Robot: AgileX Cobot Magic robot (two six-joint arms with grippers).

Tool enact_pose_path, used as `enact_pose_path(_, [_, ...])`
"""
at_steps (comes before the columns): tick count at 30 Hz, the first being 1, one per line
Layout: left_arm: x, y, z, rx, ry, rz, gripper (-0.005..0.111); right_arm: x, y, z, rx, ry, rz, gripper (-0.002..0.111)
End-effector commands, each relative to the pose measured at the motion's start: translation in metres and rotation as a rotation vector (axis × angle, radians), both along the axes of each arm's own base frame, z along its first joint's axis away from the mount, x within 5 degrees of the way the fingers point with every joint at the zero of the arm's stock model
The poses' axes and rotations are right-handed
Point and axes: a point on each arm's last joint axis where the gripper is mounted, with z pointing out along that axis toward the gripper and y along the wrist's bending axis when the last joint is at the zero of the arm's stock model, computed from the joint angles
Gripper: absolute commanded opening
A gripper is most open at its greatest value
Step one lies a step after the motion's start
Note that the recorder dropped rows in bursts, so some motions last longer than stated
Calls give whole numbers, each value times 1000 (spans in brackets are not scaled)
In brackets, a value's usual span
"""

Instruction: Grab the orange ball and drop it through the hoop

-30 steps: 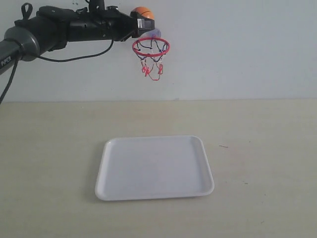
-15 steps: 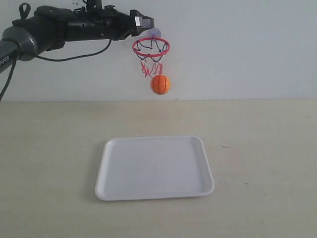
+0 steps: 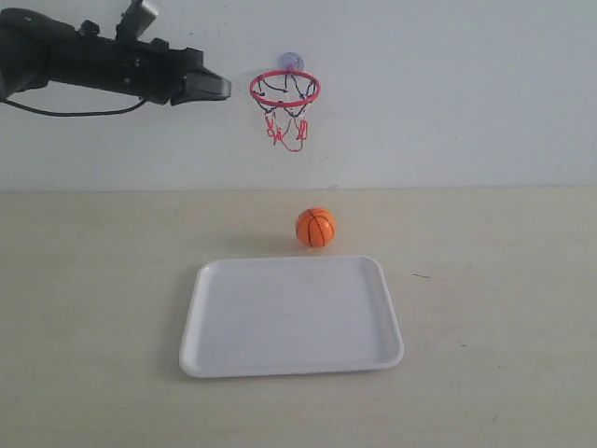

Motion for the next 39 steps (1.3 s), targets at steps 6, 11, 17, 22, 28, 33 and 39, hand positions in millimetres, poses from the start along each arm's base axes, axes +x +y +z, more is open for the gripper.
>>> enact_pose_path(6, [-16,22,9,-1,239,8,4,0,0,1,-3,-16,-2,0])
enact_pose_path(11, [-39,4,6,47,277,-58,4,0,0,1,-3,-16,-2,0])
enact_pose_path(17, [-78,-4,-22,73,430,-109,4,0,0,1,-3,-16,-2,0])
enact_pose_path(22, [-131,-3,-39,34,508,-171,4,0,0,1,-3,-16,-2,0])
enact_pose_path(28, [-202,-6,-59,-208,568,-166,4,0,0,1,-3,-16,-2,0])
enact_pose_path(33, [-262,-2,-76,-304,548,-127,4,0,0,1,-3,-16,-2,0])
enact_pose_path(39, [-326,3,-102,-274,628,-136,4,0,0,1,-3,-16,-2,0])
